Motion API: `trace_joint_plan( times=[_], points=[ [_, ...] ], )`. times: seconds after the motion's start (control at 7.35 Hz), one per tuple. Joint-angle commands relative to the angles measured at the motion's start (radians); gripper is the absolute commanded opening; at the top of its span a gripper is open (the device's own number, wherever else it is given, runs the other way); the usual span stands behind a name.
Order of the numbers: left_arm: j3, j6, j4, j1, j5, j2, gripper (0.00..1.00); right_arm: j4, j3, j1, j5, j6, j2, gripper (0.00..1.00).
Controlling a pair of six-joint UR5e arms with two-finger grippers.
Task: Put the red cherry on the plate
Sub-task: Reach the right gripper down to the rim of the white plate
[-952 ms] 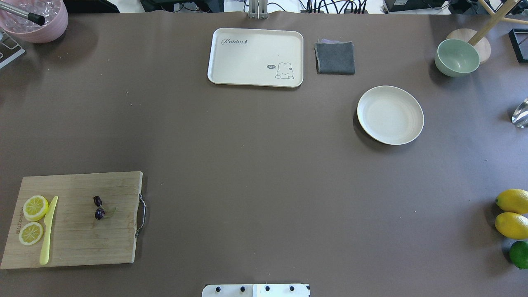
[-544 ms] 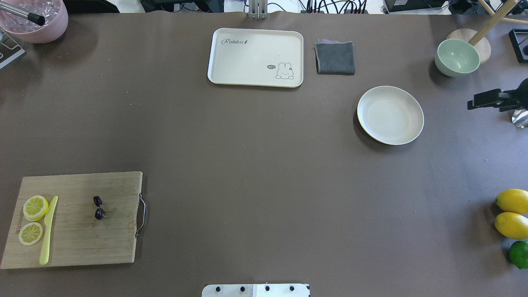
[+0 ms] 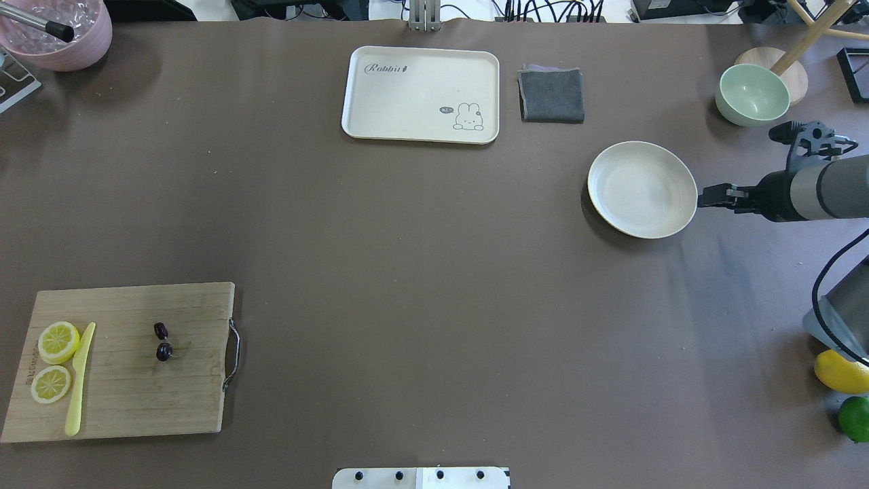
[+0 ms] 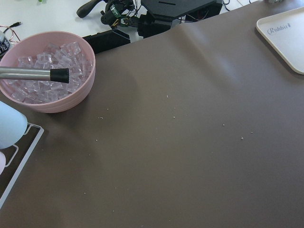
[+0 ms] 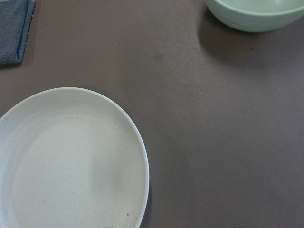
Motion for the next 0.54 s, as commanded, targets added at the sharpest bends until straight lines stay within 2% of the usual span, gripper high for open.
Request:
trace_joint_plan(
  times=[0.0,0.14,0.27,0.41],
  points=[
    [0.0,0.0,-0.003,0.001,-0.001,0.003,0.98,0.006,-0.05,-0.056,-0.047,0.064,0.05,0.62],
    [0.0,0.0,-0.003,0.002,-0.001,0.003,0.98,0.004,-0.058,-0.083,-0.085,0.082,0.052,0.54],
    [0.0,0.0,-0.003,0.002,-0.001,0.003,0.98,0.004,-0.056,-0.102,-0.124,0.102,0.052,0.38],
    [0.001,0.0,-0.003,0.011,0.0,0.001,0.98,0.001,-0.046,-0.102,-0.124,0.118,0.05,0.0]
  ],
)
